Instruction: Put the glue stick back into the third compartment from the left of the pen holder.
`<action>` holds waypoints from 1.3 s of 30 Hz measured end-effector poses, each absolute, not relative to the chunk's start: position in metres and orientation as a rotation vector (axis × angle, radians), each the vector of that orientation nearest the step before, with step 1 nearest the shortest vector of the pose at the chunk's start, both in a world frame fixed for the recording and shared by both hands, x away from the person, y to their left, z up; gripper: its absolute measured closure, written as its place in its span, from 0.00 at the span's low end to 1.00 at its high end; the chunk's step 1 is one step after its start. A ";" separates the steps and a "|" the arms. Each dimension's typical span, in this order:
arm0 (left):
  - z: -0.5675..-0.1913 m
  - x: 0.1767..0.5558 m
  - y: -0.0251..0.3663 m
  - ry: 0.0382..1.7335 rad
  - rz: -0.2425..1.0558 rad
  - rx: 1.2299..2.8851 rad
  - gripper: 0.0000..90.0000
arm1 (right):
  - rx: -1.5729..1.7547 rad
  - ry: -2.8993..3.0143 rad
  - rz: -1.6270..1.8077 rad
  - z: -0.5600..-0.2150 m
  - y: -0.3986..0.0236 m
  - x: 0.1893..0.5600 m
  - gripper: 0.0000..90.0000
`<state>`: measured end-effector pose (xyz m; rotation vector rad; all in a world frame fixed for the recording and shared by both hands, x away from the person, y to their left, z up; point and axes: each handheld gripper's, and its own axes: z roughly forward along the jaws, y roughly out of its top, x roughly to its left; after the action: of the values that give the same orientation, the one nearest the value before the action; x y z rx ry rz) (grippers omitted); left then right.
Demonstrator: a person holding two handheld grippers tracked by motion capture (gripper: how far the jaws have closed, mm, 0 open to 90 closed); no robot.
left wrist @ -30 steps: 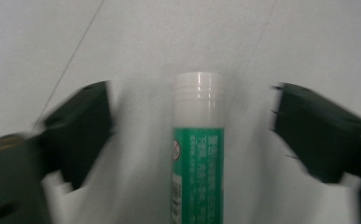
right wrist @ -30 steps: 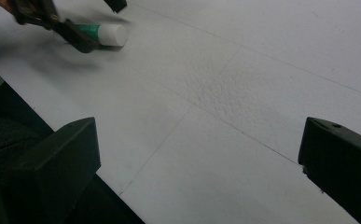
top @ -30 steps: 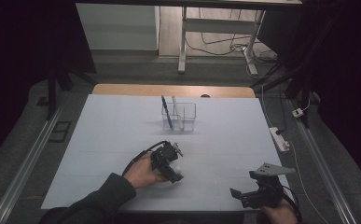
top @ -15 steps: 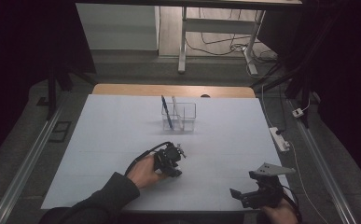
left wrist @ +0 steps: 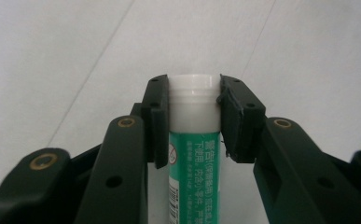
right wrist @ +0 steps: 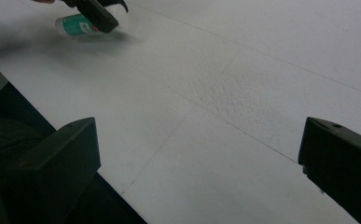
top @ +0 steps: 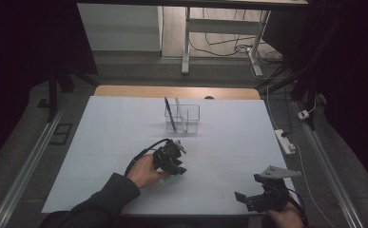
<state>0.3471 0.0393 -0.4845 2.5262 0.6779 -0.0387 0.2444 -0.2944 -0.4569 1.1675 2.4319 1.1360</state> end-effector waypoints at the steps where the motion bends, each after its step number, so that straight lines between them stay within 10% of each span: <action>1: -0.482 0.348 0.040 0.677 -0.025 2.517 0.73 | 1.165 2.432 1.137 -0.457 -0.294 0.245 0.00; 39: -0.415 0.433 0.046 0.761 0.173 2.137 0.72 | 1.162 2.430 1.159 -0.457 -0.296 0.244 0.00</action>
<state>0.4333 0.0459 -0.4149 2.1368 0.7614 0.1725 0.2442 -0.2963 -0.4566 1.1624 2.4299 1.1587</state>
